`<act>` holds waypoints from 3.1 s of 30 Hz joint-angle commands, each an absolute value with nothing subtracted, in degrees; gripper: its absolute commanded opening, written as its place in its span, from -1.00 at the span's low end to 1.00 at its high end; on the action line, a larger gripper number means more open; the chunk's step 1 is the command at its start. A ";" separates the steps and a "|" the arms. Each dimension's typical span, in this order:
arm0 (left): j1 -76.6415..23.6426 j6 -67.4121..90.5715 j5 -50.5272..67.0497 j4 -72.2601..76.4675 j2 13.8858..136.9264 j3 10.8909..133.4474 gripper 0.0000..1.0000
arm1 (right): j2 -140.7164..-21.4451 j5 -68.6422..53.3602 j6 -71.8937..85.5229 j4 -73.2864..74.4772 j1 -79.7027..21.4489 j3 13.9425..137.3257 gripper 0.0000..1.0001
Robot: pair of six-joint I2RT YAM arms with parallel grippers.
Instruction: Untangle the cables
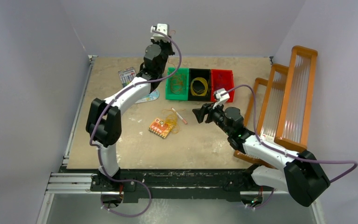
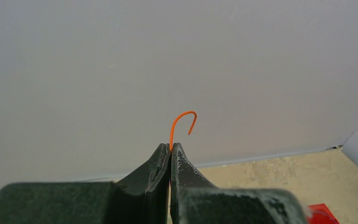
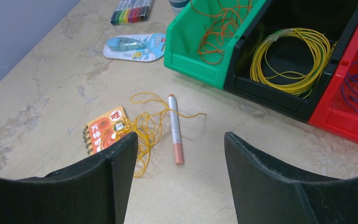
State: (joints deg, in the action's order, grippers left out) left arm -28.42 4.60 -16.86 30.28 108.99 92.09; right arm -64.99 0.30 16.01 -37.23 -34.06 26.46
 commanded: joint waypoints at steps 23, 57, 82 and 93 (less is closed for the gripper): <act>-28.15 19.31 -15.41 4.97 127.03 104.87 -1.00 | -65.42 0.15 16.69 -40.82 -33.97 28.24 0.41; -28.39 20.42 -13.03 -5.01 124.68 108.01 -0.16 | -66.25 -0.19 16.81 -41.09 -33.99 28.56 0.40; -29.04 30.20 -19.35 -2.82 91.45 70.56 0.01 | -70.83 -5.85 9.94 -34.22 -33.93 37.40 0.41; -30.50 37.56 -14.18 3.47 72.04 41.69 0.01 | -85.55 -9.47 18.18 -32.65 -35.35 46.01 0.33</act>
